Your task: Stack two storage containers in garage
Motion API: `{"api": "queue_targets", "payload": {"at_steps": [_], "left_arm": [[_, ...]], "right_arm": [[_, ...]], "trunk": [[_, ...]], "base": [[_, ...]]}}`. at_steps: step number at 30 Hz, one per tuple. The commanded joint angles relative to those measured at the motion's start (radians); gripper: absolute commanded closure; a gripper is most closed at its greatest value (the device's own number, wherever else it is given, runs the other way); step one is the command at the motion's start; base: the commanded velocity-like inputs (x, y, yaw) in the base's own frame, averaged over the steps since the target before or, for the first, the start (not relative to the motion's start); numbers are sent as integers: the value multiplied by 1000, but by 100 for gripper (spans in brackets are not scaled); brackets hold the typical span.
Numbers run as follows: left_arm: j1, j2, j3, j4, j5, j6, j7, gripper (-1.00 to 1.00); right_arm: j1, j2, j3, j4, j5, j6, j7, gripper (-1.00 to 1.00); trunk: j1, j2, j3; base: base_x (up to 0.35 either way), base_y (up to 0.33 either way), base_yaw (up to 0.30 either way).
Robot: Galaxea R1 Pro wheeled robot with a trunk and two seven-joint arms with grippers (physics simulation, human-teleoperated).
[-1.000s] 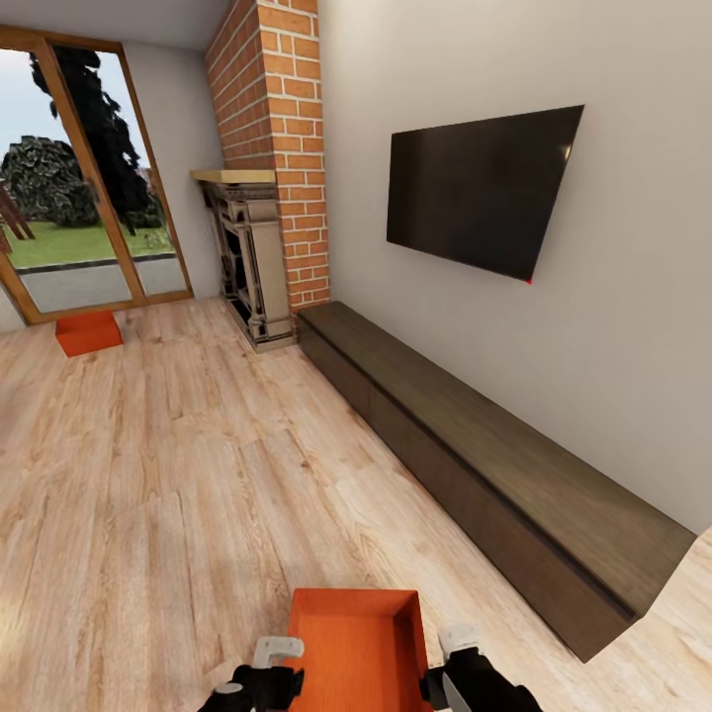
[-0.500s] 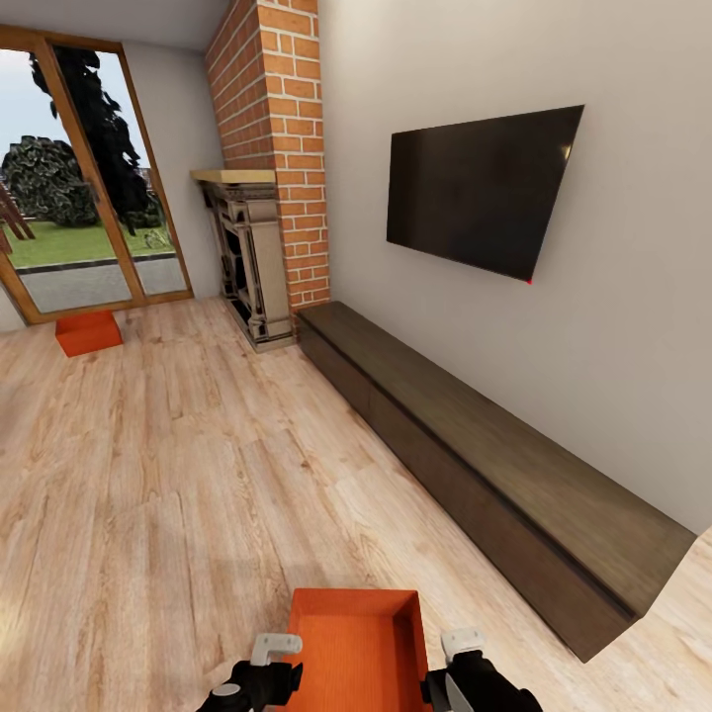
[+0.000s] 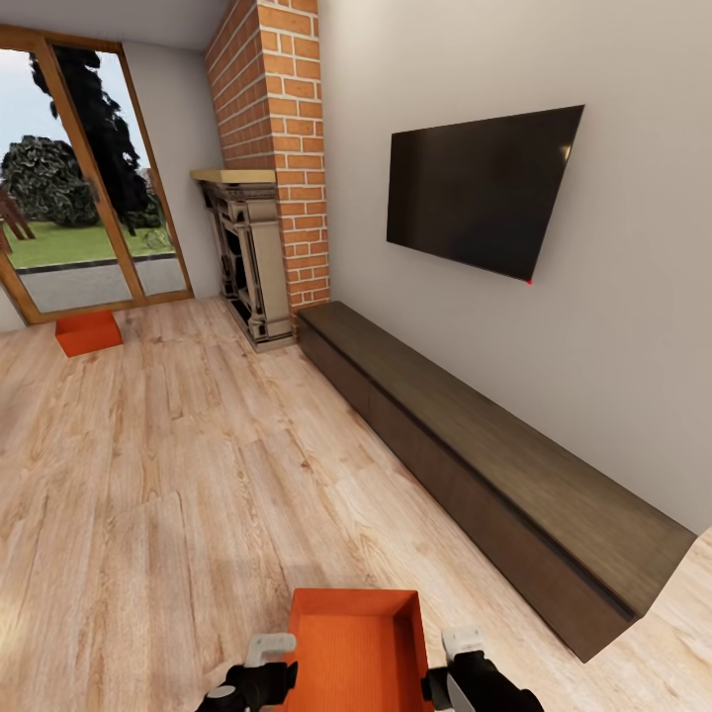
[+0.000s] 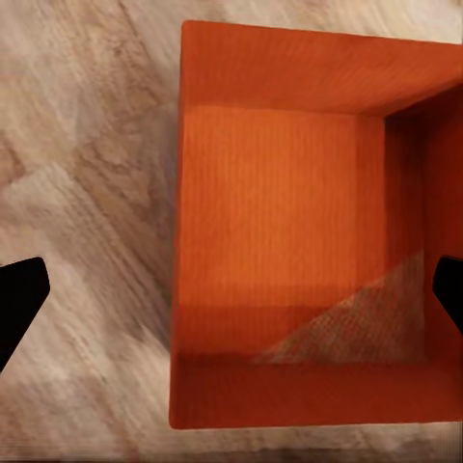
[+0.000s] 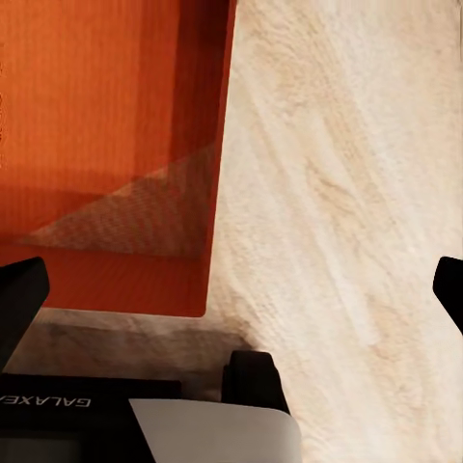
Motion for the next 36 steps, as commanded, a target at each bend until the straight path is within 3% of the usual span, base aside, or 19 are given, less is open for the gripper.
{"api": "queue_targets", "payload": {"at_steps": [1, 13, 18, 23, 30, 36], "left_arm": [[0, -1, 15, 0, -6, -1, -1, -100], [0, -1, 27, -2, 3, -3, 1, -100], [0, 0, 27, -2, 1, -3, 2, -100], [0, 0, 27, -2, 1, -3, 2, -100], [0, 0, 28, 0, -1, 6, 4, -100], [0, 0, 28, 0, -3, 15, 16, -100]], "right_arm": [[0, 0, 7, -1, 2, -5, -4, -100], [0, 1, 11, 2, 3, -28, -3, -100], [0, 0, 11, 2, 4, -29, -1, -100], [0, 1, 12, 3, 4, -29, -1, -100], [0, 2, 12, 4, 3, -29, -1, -100], [0, 3, 13, 4, 4, -29, -1, -100]], "trunk": [[0, 0, -1], [0, 0, -1], [19, -35, -17], [19, -35, -17], [46, -84, -38], [46, -84, -38]], "base": [[0, 0, 0], [0, 0, 0], [0, 0, 0], [0, 0, 0], [0, 0, 0], [0, 0, 0]]}}
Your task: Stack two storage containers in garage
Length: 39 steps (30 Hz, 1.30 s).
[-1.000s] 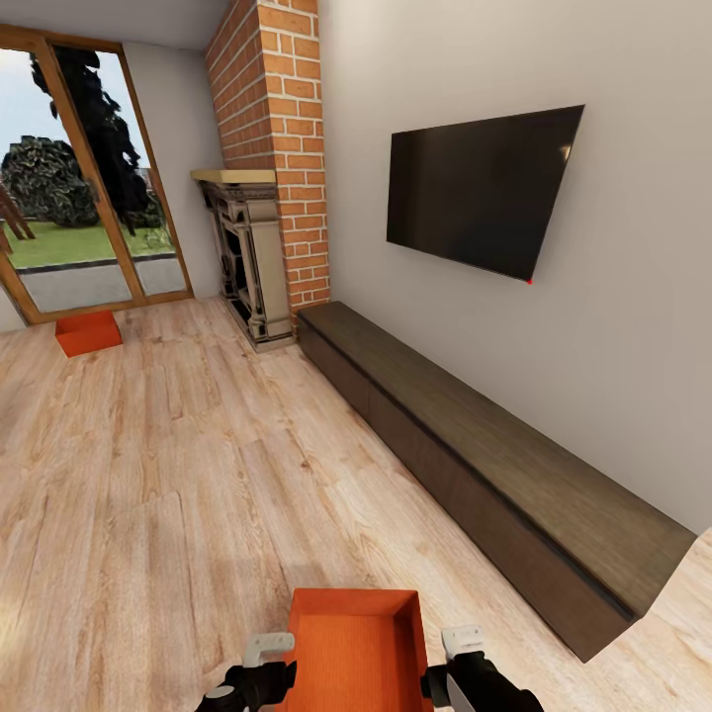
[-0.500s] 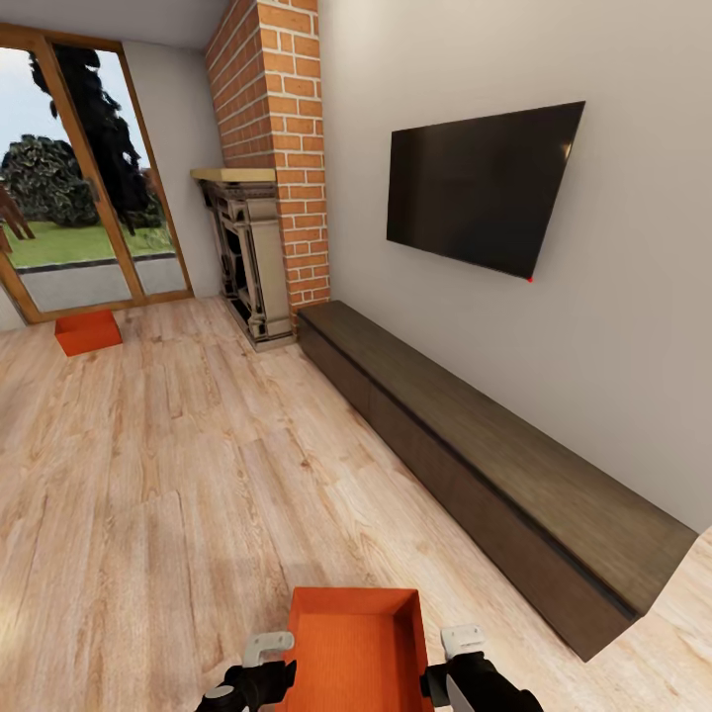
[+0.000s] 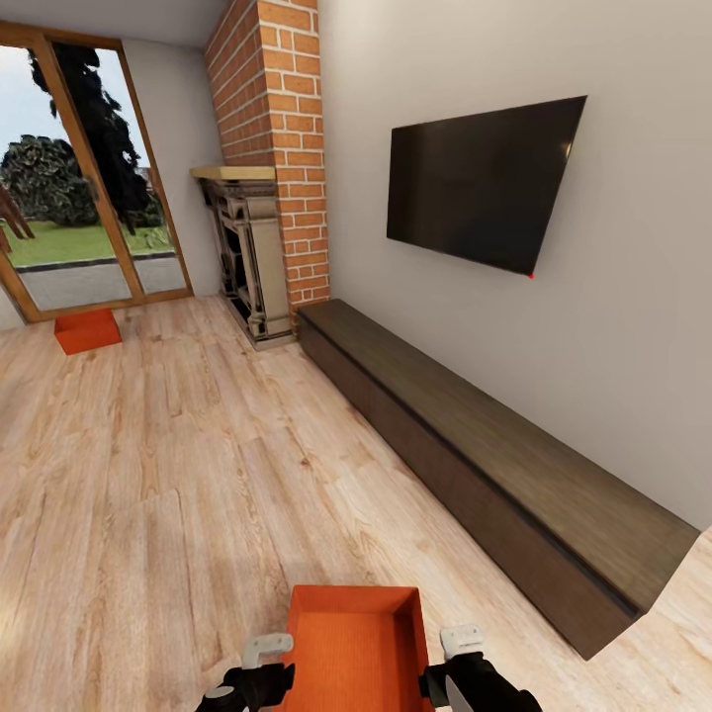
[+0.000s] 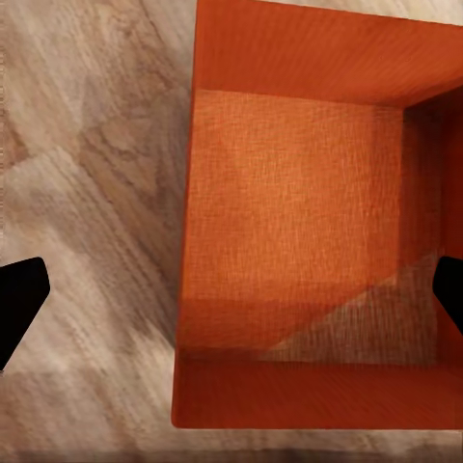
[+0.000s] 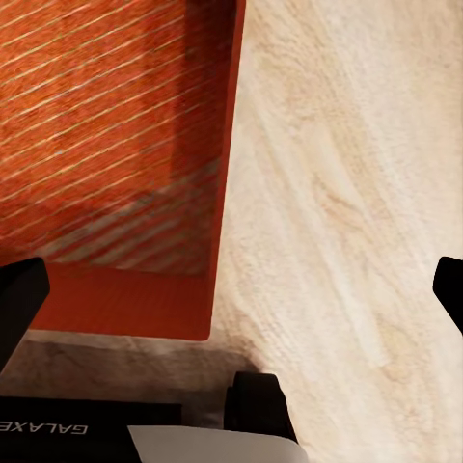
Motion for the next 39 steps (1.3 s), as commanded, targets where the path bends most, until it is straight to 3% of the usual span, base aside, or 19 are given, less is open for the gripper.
{"api": "queue_targets", "payload": {"at_steps": [1, 9, 39], "left_arm": [[0, -1, 7, -1, -10, 1, 11, -100], [0, -1, 7, -1, -9, 1, 43, -100], [0, -1, 7, -1, -8, -9, 44, -100]], "right_arm": [[0, 0, 7, -2, 2, 8, -3, -100], [0, 0, 7, -2, 2, 8, -3, -100], [0, 0, 10, -1, 2, 7, -3, -100]], "trunk": [[4, -7, -4], [34, -63, -29], [149, -273, -123]], "base": [[0, 0, 0], [0, 0, 0], [0, 0, 0]]}}
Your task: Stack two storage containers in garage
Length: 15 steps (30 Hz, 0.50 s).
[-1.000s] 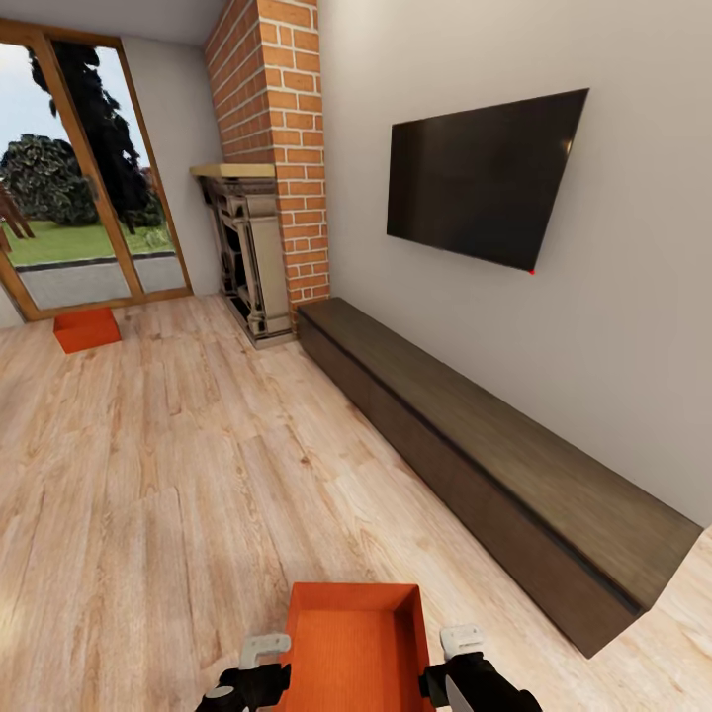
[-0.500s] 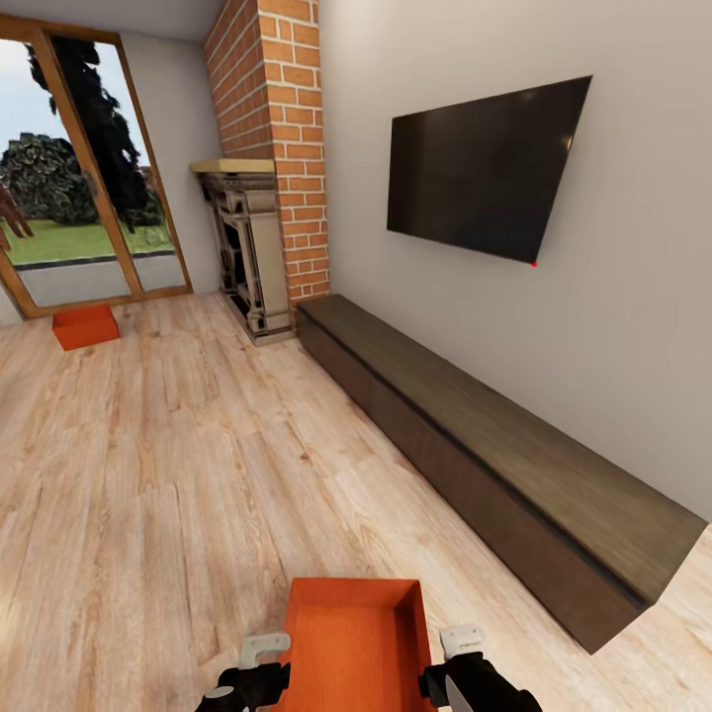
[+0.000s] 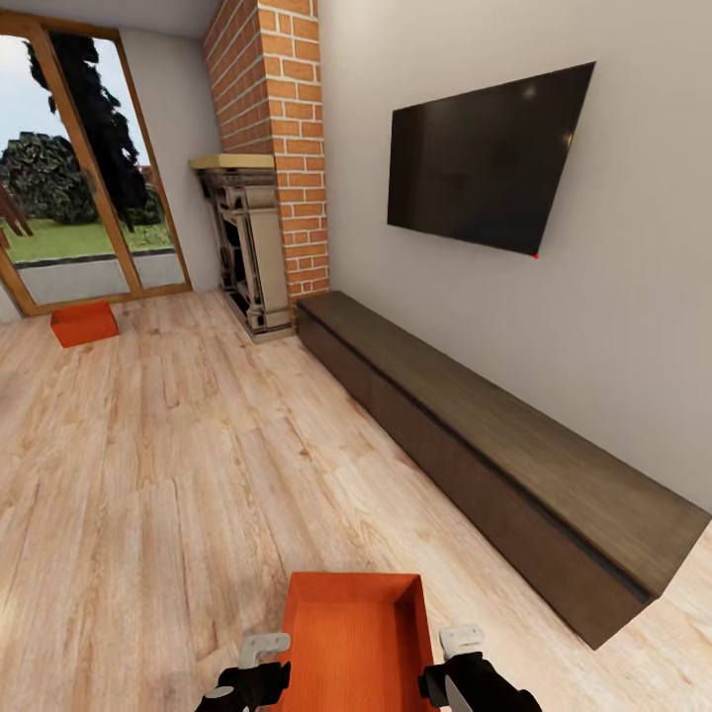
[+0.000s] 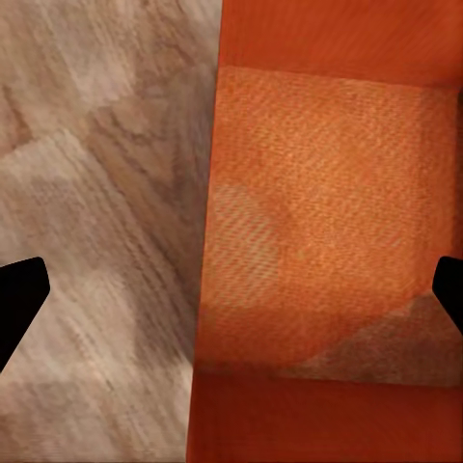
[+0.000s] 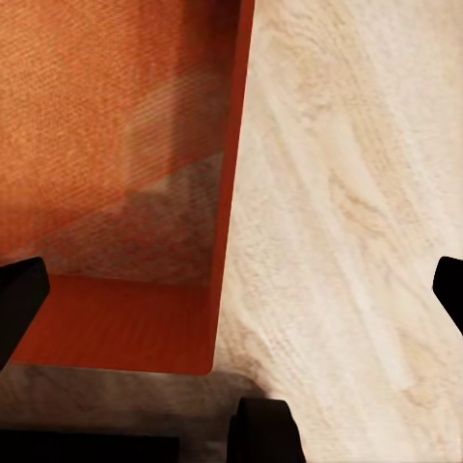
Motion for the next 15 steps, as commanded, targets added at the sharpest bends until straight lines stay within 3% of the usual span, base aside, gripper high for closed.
{"api": "queue_targets", "payload": {"at_steps": [1, 15], "left_arm": [[0, -1, 7, 0, -9, -1, 1, -100], [0, -1, 7, 0, -9, -3, 2, -100]], "right_arm": [[0, -1, 6, -2, 2, 7, -4, -100], [0, -3, 5, -1, 2, 7, -2, -100]], "trunk": [[4, -8, -4], [57, -106, -48]], "base": [[0, 0, 0], [0, 0, 0]]}}
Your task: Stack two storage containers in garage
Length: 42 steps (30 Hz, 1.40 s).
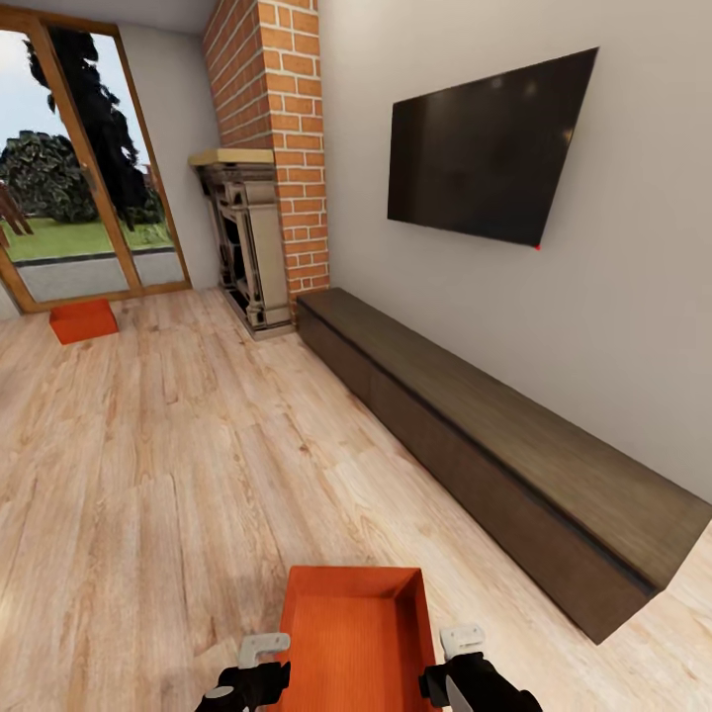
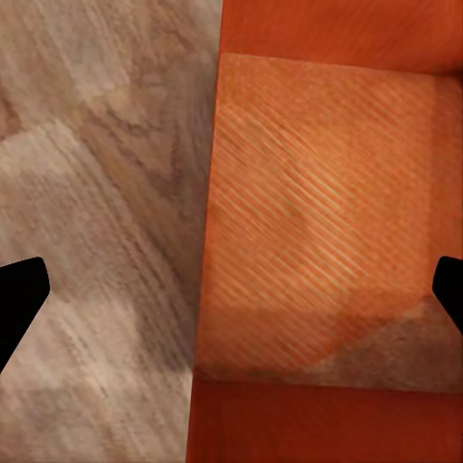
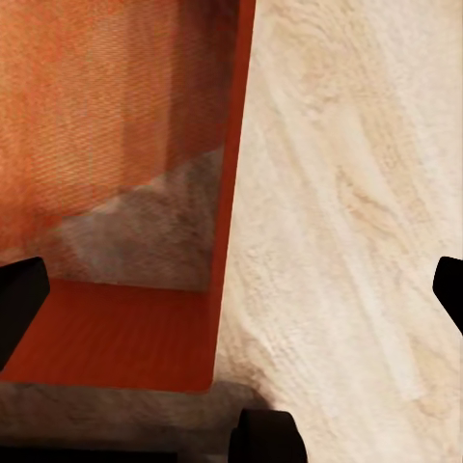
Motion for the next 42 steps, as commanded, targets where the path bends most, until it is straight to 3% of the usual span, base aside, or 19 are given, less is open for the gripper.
{"api": "queue_targets", "payload": {"at_steps": [1, 11, 22, 31, 39, 42], "left_arm": [[0, -1, 7, 0, -9, -1, 1, -100], [0, -1, 7, 0, -9, -2, 1, -100], [0, -1, 7, 0, -9, -2, 1, -100], [0, -1, 7, 0, -9, -3, 1, -100], [0, -1, 6, 0, -9, -3, 1, -100], [0, -1, 6, 0, -10, -3, 1, -100]], "right_arm": [[0, 0, 6, -2, 2, 8, -4, -100], [0, 0, 6, -2, 2, 8, -3, -100], [0, -5, -7, -4, 1, 8, -1, -100], [0, -8, -78, -8, 1, -25, 0, -100], [-2, -9, -90, -17, 1, -33, 0, -100], [-4, -9, -91, -18, 1, -33, 0, -100]], "trunk": [[4, -8, -4], [42, -78, -35], [42, -78, -35], [42, -78, -35], [42, -78, -35], [54, -99, -45]], "base": [[0, 0, 0], [0, 0, 0], [0, 0, 0], [0, 0, 0], [0, 0, 0], [0, 0, 0]]}}
